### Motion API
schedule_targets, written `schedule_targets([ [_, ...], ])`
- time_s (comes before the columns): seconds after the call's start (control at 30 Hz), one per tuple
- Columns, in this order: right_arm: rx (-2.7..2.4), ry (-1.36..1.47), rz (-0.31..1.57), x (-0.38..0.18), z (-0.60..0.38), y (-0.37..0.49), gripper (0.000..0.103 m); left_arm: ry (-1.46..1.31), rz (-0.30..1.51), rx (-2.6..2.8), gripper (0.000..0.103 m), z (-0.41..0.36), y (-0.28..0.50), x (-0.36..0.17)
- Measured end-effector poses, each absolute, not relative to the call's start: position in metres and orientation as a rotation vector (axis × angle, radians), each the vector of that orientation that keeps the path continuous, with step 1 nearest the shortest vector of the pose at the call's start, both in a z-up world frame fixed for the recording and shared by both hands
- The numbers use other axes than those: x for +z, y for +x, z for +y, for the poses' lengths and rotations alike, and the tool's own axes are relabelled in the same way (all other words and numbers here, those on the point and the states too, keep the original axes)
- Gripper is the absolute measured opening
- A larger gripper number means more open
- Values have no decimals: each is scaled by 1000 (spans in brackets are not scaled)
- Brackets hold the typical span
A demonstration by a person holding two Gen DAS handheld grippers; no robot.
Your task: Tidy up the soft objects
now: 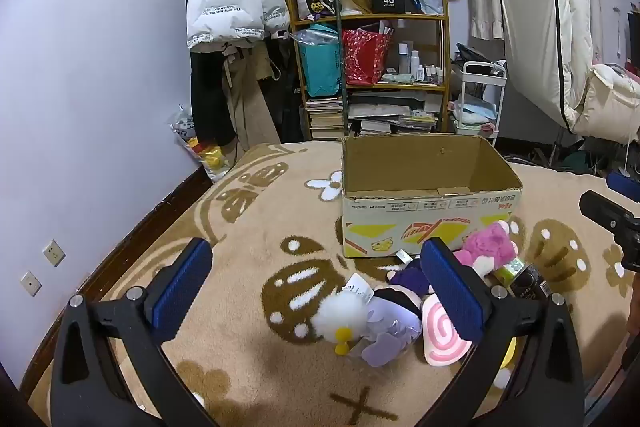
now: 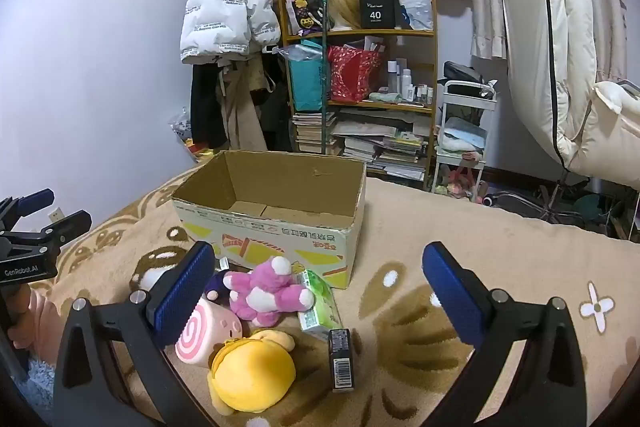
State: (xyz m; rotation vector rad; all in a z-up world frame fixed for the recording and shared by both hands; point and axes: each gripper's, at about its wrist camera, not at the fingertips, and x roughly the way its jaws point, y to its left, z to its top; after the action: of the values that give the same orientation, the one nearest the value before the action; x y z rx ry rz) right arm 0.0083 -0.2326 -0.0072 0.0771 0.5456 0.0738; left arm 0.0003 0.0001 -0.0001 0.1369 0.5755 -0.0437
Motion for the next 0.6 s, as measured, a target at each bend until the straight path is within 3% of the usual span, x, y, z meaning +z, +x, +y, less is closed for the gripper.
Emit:
schedule_targets([
  [0.6,58,74,541,-9,-235,8,103,137,564,-34,103,2,-1,4],
])
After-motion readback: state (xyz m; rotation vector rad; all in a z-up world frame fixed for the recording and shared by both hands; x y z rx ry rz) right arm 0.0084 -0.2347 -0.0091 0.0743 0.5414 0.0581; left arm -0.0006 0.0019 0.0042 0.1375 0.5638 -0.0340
